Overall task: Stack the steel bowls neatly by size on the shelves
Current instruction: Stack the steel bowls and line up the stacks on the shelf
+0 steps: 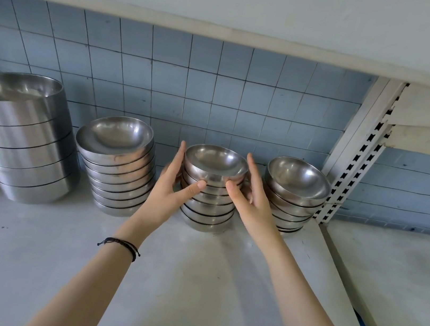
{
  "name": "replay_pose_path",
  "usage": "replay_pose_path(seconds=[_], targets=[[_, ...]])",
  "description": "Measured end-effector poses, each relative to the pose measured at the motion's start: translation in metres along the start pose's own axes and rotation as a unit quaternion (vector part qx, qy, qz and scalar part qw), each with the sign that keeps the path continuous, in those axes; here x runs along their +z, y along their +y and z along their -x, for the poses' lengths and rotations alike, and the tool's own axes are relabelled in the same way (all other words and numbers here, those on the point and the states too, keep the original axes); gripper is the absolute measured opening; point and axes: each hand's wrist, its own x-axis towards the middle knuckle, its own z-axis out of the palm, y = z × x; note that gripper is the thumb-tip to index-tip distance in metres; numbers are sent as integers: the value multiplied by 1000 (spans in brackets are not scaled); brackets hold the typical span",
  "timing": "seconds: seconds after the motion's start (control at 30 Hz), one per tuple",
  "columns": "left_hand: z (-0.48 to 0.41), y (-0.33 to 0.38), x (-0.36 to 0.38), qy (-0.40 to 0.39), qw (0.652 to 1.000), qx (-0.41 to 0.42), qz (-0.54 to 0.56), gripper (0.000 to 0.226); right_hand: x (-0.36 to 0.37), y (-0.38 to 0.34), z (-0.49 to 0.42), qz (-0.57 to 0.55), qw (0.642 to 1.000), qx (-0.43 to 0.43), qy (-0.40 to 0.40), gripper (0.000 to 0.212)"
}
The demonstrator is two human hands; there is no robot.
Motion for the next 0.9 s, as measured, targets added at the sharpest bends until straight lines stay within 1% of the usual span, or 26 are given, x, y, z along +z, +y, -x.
replay_pose_path(seconds=[0.07, 0.17, 0.27, 0.37, 0.43, 0.53, 0.6, 0.7, 0.9], targets=[[3, -1, 1, 3, 1000, 9, 0, 92, 1, 2, 5, 24, 1000, -6, -4, 79], [8, -4, 1, 5, 1000, 22, -14, 85, 1, 1, 11, 46, 999, -20, -12, 86], [9, -6, 2, 2, 999, 25, -22, 79, 1, 2, 12, 50, 998, -23, -14, 87], [8, -5, 2, 4, 999, 22, -28, 78, 0, 2, 11, 52, 998, -23, -16, 88], [8, -3, 2, 0, 999, 18, -31, 85, 0, 3, 11, 54, 998, -19, -25, 93], [13, -13, -2, -18, 999, -4, -42, 112, -3, 11, 16, 48, 998, 3, -50, 111], [18, -25, -5, -32, 996, -39, -72, 125, -3, 18, 21, 56, 996, 9, -69, 120], [22, -35, -4, -57, 992, -88, -70, 127, 1, 24, 24, 63, 995, 17, -75, 118], [20, -36, -1, -45, 993, -95, -60, 125, 3, 28, 22, 61, 997, 18, -44, 115]])
